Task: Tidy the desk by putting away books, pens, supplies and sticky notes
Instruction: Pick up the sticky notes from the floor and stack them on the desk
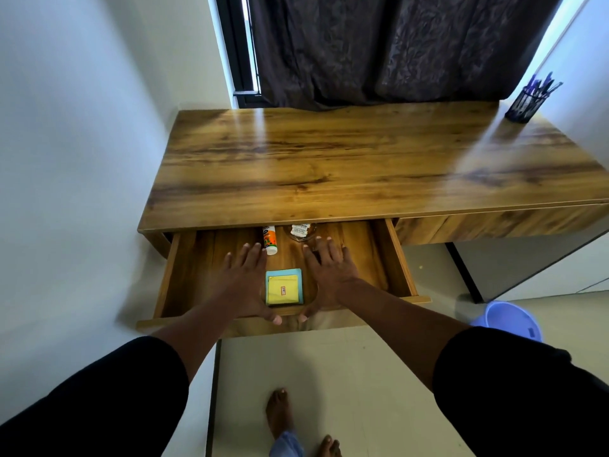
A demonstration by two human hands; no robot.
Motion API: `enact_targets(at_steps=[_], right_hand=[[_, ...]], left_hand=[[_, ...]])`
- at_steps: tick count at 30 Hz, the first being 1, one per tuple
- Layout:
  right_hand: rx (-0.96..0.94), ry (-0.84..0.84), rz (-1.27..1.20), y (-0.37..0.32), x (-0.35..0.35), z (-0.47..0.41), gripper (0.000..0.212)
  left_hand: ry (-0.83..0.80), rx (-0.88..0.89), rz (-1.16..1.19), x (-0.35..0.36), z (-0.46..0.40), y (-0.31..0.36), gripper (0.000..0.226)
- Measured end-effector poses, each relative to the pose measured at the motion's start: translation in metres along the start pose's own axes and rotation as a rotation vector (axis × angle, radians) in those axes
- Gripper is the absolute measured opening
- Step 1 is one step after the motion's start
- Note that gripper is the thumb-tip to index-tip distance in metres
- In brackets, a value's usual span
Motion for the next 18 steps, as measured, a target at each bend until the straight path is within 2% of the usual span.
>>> enact_targets(at_steps=[5, 18], right_hand=[[0.078, -0.059, 0.018, 0.004, -0.009, -0.023, 0.166], [0.152, -0.044, 0.027, 0.020, -0.035, -0.075, 0.165]], left_hand=[[0.019, 0.008, -0.028, -0.008, -0.021, -0.006, 0.164], [0.018, -0.062, -0.018, -0.034, -0.075, -0.022, 0.167]])
Point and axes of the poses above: each hand's wrist, its own z-axis away from the middle knuckle, its own x-axis out of the palm, y = z × x, the point moved 4 cm from there along -z, towards the middle knuckle, and after that the axes turned 7 degrees about z, right-handed, at the moved point
